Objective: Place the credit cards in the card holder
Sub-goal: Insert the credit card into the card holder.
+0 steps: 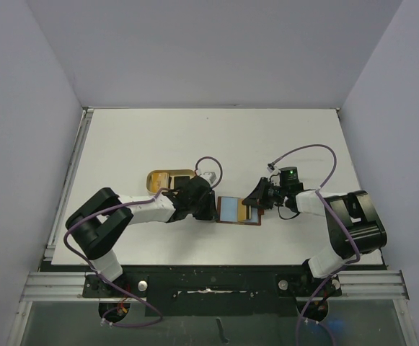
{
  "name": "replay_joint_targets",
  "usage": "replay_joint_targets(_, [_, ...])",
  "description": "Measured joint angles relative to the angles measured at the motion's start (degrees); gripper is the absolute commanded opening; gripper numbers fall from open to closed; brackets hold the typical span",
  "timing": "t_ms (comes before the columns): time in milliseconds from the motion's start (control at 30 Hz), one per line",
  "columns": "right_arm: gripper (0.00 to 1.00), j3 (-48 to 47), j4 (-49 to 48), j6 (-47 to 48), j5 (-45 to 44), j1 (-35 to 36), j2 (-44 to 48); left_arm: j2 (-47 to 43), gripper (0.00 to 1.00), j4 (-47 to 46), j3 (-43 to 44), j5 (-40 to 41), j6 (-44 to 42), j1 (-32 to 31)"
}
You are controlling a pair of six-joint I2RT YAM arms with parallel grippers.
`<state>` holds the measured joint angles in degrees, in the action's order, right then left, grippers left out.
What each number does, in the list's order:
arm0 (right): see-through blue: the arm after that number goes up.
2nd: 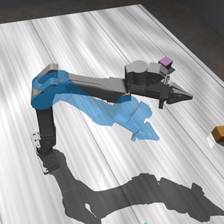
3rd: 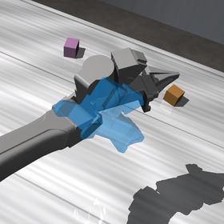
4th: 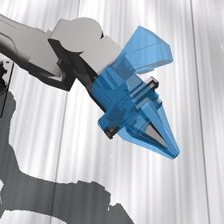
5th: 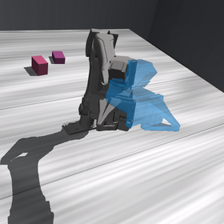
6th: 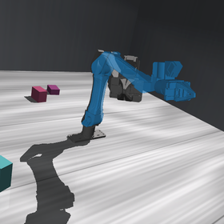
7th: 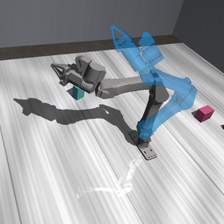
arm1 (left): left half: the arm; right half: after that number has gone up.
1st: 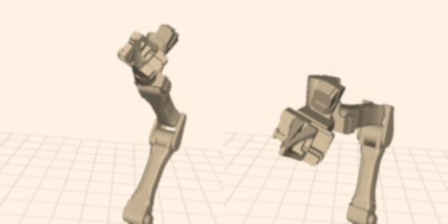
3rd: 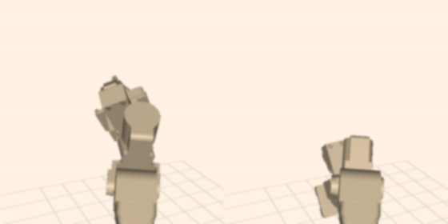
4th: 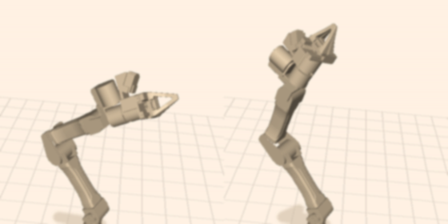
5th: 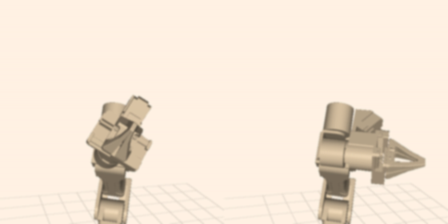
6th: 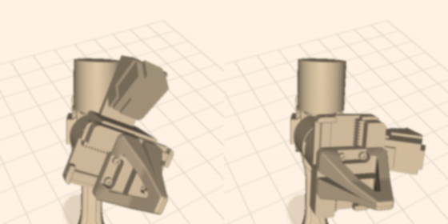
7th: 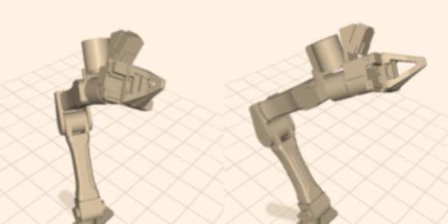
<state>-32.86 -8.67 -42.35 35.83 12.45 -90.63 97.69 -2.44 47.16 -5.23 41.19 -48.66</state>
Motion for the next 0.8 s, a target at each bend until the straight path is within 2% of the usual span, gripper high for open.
replay_joint_targets(500, [0.05,-0.52,-1.46,0.35,1.25,-0.09,-1.14,0.17,0.11,-0.37,0.00,0.00,0.00,-0.02])
replay_joint_targets(800, [0.05,-0.68,3.02,2.03,-0.98,-0.09,4.11,0.26,0.12,-1.01,-0.15,0.02,0.09,-0.02])
